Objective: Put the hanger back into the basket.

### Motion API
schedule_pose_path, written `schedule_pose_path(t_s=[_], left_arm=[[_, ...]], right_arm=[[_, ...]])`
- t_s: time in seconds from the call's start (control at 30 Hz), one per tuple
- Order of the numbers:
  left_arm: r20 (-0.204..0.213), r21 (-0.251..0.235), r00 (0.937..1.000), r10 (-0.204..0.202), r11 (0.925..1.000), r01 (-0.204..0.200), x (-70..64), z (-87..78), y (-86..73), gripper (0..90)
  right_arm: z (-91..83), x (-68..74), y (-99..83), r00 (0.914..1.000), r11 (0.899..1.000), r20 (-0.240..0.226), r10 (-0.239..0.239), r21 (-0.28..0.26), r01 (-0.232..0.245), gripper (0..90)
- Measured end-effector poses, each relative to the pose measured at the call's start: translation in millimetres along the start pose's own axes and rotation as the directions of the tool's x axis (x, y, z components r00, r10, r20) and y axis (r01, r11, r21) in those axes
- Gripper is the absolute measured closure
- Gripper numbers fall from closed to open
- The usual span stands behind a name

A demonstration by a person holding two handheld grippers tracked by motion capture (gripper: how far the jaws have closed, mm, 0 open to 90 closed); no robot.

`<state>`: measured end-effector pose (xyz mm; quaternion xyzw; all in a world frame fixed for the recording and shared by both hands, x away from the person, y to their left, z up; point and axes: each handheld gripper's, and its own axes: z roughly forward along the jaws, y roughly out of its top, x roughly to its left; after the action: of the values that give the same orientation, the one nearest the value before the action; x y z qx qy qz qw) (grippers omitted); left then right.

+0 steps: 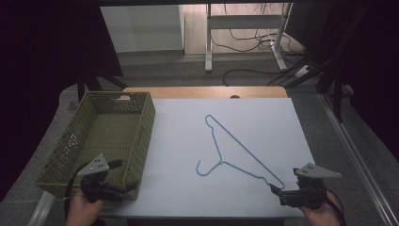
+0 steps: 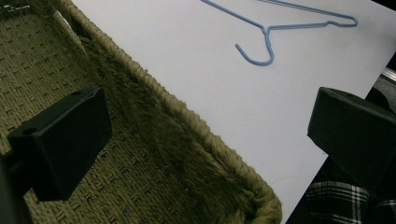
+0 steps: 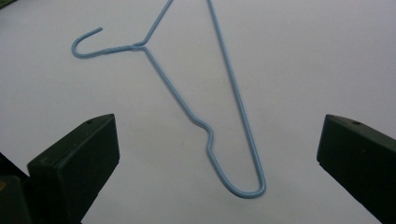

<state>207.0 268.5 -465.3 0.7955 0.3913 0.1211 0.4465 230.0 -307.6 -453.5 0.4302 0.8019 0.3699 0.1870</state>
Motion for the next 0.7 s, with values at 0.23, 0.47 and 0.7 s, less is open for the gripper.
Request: schedule_pose_path(t_s=[0.23,0.47,0.7], left_arm=[[-0.002,0.002,1.0,0.007,1.0,-0.007,-0.5,1.0,-0.9,0.0],[-0.015,0.005,0.9999,0.004,1.0,-0.004,-0.9,1.1,-0.4,0.0],[-0.021,0.01,0.9998,-0.008,0.9999,0.008,-0.6,0.2,0.5,0.0]], right_arm=[[0.5,6.4,2.5,0.9999,1.0,0.004,-0.01,0.006,0.01,0.0],[2.8,6.5,1.7,1.0,1.0,0.006,-0.007,0.029,0.007,0.0],[3.7,8.7,2.3,0.9998,0.999,0.013,-0.012,0.05,0.012,0.0]])
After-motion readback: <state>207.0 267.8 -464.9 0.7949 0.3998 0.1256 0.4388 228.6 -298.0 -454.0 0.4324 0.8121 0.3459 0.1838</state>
